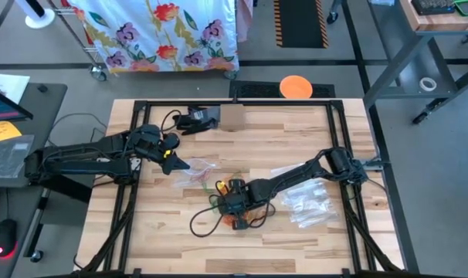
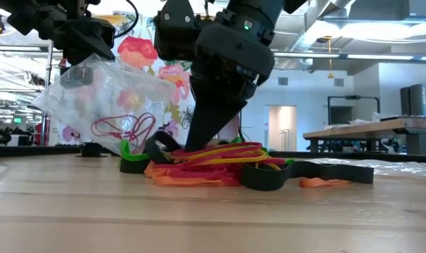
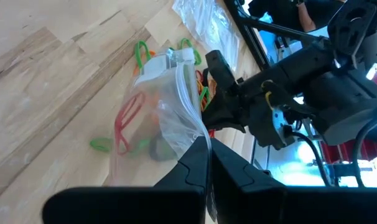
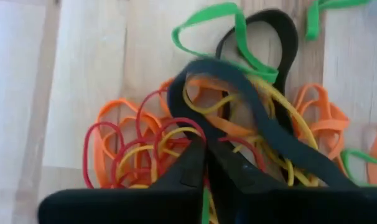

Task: Sort rubber bands
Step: Put the red rubber band into the transparent zip bag

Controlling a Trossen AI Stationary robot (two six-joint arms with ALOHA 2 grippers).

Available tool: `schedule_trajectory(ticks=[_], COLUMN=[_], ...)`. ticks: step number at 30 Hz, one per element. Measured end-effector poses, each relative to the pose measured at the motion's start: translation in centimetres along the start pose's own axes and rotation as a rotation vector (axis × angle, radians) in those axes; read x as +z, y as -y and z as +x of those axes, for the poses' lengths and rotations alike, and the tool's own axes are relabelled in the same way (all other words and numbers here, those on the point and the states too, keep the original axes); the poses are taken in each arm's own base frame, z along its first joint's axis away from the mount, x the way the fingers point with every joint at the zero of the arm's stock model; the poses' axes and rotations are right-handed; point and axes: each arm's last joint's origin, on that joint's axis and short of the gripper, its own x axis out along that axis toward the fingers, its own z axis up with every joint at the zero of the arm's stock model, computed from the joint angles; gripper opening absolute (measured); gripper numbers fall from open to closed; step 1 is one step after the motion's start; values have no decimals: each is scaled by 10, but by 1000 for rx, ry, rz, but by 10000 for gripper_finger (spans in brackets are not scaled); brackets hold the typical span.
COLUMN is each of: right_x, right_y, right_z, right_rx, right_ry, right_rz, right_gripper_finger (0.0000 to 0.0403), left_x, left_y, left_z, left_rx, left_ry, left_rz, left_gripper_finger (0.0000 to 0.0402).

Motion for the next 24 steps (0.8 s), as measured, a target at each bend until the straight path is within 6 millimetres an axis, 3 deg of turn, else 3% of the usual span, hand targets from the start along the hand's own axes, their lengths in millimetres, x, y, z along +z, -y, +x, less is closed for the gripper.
schedule_trajectory(ticks=[5,19,24], right_x=[7,40,41], right_y=[0,-3,-2], right_z=[-9,-77,-95], right_rx=[-21,-281,-362], right_ry=[-10,-36,-74], right_rz=[-6,-74,-55], right_gripper_finger=[2,0,0], left_x=[0,0,0], left_y=[0,0,0], left_z=[0,0,0], left_rx=[0,0,0], left_ry=[0,0,-1], left_rz=[-1,1,6], left_gripper_finger=[0,0,0])
